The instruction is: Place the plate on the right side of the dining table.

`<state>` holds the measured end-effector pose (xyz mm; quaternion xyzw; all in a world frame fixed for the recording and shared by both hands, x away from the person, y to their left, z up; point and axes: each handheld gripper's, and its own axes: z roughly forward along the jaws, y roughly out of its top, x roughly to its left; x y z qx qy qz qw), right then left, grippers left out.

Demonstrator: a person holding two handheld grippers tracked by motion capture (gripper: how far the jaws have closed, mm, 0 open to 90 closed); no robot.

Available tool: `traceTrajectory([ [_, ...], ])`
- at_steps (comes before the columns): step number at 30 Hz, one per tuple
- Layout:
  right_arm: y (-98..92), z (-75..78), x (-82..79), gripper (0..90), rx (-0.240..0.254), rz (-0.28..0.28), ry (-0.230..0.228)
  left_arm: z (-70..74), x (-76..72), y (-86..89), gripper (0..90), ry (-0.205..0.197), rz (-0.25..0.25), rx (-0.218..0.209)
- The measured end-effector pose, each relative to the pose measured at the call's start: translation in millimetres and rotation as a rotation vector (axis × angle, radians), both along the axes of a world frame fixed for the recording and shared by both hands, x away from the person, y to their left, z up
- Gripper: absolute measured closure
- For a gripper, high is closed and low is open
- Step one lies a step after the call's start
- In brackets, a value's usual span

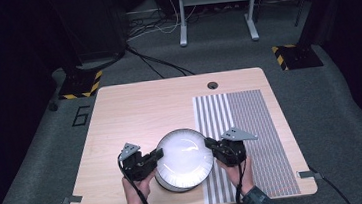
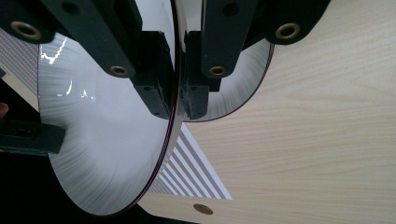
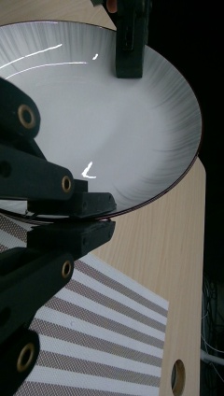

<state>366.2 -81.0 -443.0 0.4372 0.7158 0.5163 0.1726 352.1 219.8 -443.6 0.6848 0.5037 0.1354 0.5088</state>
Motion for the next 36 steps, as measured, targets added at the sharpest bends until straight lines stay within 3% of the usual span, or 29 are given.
traceTrajectory([
  [36, -58.5, 9.8, -5.4, 83.8, 0.028, -0.131, -0.021, 9.1, 26.7, -61.5, 80.5, -0.003, -0.112, 0.017],
])
